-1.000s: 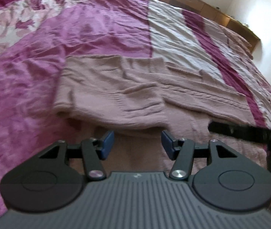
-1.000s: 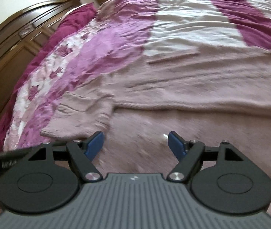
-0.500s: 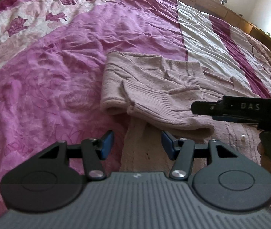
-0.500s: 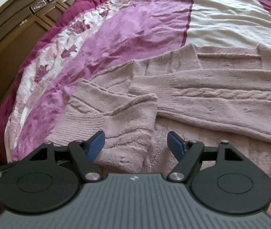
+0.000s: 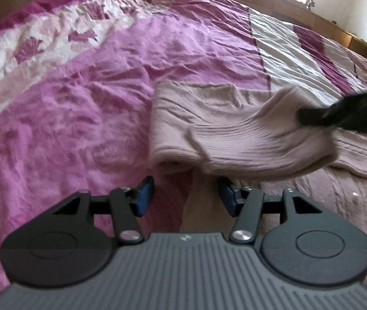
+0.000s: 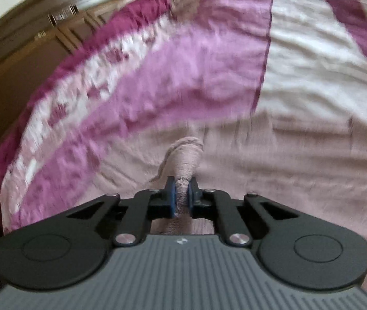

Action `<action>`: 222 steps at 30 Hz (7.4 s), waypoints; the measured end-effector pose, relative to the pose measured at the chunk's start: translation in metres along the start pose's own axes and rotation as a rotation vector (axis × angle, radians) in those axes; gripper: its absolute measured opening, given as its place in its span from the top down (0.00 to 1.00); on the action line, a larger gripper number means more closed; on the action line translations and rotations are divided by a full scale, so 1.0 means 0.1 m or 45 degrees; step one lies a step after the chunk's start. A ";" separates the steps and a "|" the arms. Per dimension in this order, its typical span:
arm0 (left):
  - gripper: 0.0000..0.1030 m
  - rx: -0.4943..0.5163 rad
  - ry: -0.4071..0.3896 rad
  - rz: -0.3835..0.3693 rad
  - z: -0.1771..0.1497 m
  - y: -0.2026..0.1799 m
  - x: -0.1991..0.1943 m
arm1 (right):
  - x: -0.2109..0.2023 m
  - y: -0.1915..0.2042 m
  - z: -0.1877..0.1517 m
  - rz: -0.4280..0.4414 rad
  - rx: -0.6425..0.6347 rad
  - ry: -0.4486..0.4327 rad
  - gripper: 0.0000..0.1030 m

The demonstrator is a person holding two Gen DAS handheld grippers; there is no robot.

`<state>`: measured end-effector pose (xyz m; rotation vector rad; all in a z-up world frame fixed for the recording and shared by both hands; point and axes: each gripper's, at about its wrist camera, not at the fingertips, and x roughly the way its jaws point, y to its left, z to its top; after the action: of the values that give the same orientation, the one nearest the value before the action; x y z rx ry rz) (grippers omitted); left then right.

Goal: Fold small clothes

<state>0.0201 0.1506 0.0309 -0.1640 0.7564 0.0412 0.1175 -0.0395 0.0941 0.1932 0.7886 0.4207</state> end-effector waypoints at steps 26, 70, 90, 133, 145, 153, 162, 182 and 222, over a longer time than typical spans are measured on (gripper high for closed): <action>0.40 0.081 -0.027 0.140 0.05 -0.21 0.33 | -0.10 -1.12 -0.31 -0.282 0.102 0.017 0.88; 0.39 0.099 -0.020 0.107 0.02 -0.20 0.14 | -0.17 -0.14 -0.59 -0.127 -0.272 -0.012 0.92; 0.39 0.214 -0.085 -0.013 0.28 -0.57 -0.02 | -0.86 -0.78 -0.28 -0.252 -0.050 -0.252 0.92; 0.37 0.231 -0.003 0.095 0.12 -0.65 0.44 | -0.82 -1.66 -0.48 -0.340 0.246 -0.225 0.63; 0.36 0.219 -0.002 0.078 0.12 -0.61 0.44 | -0.93 -2.03 -0.75 -0.504 0.373 -0.182 0.63; 0.37 0.192 0.030 0.058 0.14 -0.50 0.23 | -1.39 -2.05 -0.97 -0.487 0.461 -0.209 0.46; 0.36 0.238 0.092 0.091 0.04 -0.39 -0.14 | -1.67 -1.86 -1.29 -0.417 0.488 -0.121 0.45; 0.36 0.151 0.309 -0.005 -0.27 0.01 -0.53 | -2.26 -1.84 -1.73 -0.402 0.527 -0.043 0.45; 0.33 0.086 0.488 -0.155 -0.69 -0.12 -0.52 | -2.02 -1.56 -2.07 -0.335 0.503 0.181 0.23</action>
<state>-0.0633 0.1292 0.0192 -0.1555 1.1267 -0.1351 -0.1128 -0.2651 0.0305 0.4251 1.0192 0.0253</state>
